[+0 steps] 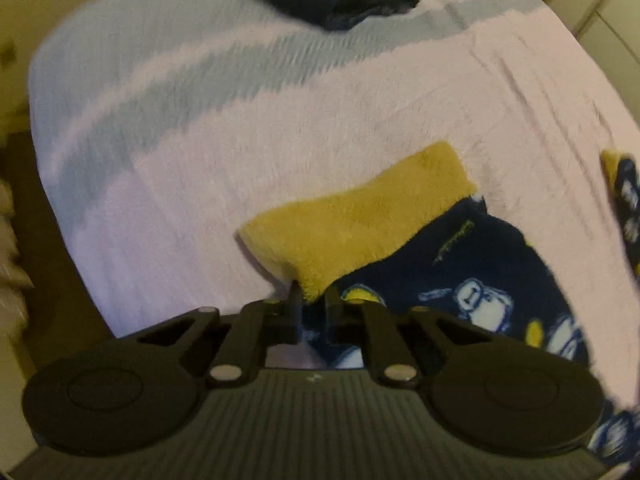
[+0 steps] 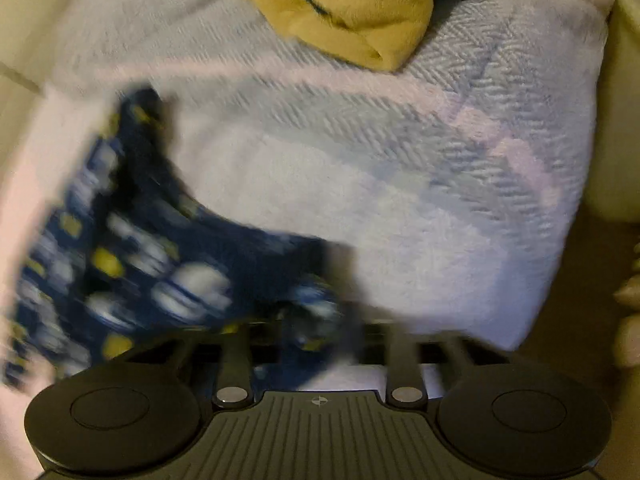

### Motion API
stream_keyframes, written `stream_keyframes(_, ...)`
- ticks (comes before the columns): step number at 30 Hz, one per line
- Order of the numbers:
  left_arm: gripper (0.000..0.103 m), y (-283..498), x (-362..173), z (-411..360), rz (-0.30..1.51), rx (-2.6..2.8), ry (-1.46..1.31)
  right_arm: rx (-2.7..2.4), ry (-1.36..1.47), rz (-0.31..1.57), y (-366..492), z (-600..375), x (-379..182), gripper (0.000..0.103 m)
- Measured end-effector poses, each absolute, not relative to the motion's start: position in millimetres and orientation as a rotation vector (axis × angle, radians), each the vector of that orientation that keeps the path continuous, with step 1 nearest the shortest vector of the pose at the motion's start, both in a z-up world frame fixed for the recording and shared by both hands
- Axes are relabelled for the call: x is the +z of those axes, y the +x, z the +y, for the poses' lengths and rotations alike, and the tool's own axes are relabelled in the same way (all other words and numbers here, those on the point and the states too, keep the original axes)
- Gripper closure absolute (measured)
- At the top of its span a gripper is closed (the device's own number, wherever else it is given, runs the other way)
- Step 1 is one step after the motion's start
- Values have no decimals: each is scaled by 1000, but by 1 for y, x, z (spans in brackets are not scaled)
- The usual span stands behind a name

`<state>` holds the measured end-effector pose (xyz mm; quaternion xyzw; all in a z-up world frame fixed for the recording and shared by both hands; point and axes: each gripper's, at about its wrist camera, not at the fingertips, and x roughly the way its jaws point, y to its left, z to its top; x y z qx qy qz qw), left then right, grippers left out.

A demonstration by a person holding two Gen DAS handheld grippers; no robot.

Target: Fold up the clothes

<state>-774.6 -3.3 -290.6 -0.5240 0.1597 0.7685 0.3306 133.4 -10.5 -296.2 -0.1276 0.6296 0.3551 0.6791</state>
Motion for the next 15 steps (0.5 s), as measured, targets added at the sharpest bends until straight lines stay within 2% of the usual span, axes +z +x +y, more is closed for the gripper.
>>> stream_keyframes(4,88,-787,-291,-5,475,1971,-1476,729,-340,1407,130,-11,-296,92)
stream_keyframes(5,86,-789,-289,-4,498,1960,-1498,724,-344,1409,129,-9,-291,78)
stream_keyframes(6,80,-786,-283,0,560,1955,-1483,729,-373,1407,128,-6,-283,69)
stream_keyframes(7,70,-782,-274,4,638,1952,-1451,735,-402,1403,127,-2,-275,51)
stream_keyframes(8,69,-777,-264,7,709,1961,-1402,747,-438,1379,126,0,-265,47)
stream_keyframes(9,69,-772,-255,10,768,1968,-1356,760,-441,1347,126,3,-254,47)
stream_keyframes(11,69,-768,-240,15,761,1968,-1316,785,-445,1284,126,8,-231,47)
stream_keyframes(15,68,-751,-226,52,513,1900,-1371,879,-300,1267,130,37,-207,47)
